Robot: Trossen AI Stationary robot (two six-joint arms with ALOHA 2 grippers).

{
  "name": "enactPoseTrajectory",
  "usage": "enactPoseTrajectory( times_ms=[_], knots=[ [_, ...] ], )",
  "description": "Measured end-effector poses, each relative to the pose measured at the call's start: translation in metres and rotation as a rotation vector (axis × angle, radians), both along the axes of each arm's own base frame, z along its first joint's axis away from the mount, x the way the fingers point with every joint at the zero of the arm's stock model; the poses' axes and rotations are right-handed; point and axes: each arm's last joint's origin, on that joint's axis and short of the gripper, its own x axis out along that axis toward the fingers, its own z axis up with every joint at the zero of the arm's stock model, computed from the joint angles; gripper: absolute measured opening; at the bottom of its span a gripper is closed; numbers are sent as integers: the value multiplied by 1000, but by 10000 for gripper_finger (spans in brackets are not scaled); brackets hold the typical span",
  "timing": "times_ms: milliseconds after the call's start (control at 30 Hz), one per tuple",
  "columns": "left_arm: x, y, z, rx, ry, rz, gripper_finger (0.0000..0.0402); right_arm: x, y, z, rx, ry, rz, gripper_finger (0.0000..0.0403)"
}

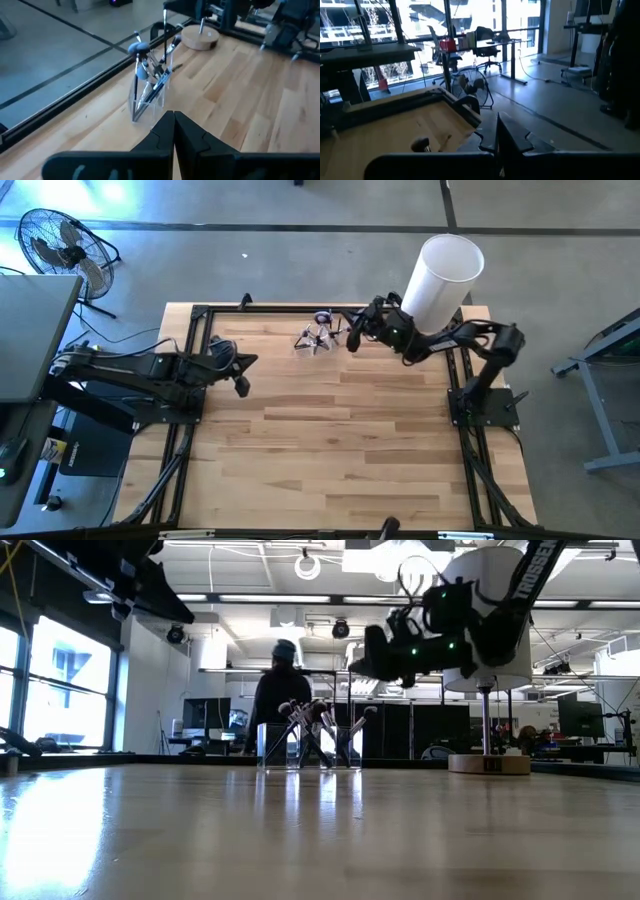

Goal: Put items in baskets/containers
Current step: Put the black eyeshadow brush into the transparent organizer, then return to Home Position

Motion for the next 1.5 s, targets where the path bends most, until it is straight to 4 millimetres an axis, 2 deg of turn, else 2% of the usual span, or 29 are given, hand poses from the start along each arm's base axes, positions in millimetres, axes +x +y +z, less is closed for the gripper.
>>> enactPoseTrajectory(
  times_ms=[133, 267, 433, 567, 667, 733, 867, 933, 1000, 1100, 1300, 1400, 1500],
  knots=[
    [7, -1, -4, -5, 20, 16, 3, -1, -6, -14, 78, 50, -15, 4],
    [15, -2, -9, -17, 50, 9, 35, -4, -5, -13, 117, 119, 35, 34],
    [24, -3, -18, -31, 101, 14, 94, -12, 1, 0, 114, 211, 53, 95],
    [29, -4, -23, -42, 133, -9, 114, -23, 7, 24, 32, 233, 56, 134],
    [31, -5, -25, -44, 153, -17, 111, -32, 13, 46, -30, 200, 47, 145],
    [31, -4, -26, -12, 177, -28, 98, -38, 17, 60, -52, 166, 48, 138],
    [28, -5, -23, 65, 226, -116, 27, -47, 31, 77, -42, 140, 96, 82],
    [23, -5, -20, 87, 227, -155, 10, -48, 42, 80, -17, 147, 137, 37],
    [16, -5, -18, 108, 248, -190, 13, -46, 54, 81, 2, 168, 183, 10],
    [6, -5, -16, 119, 268, -245, 4, -39, 76, 77, 34, 205, 223, 17],
    [-38, -2, -2, 163, 129, -338, 1, -28, 119, 65, 60, 308, 249, 5],
    [-61, 0, -10, 186, 37, -375, 1, -27, 132, 64, 76, 316, 242, 12],
    [-77, 0, -29, 166, -64, -416, 1, -26, 139, 64, 139, 283, 241, 8]
  ],
)
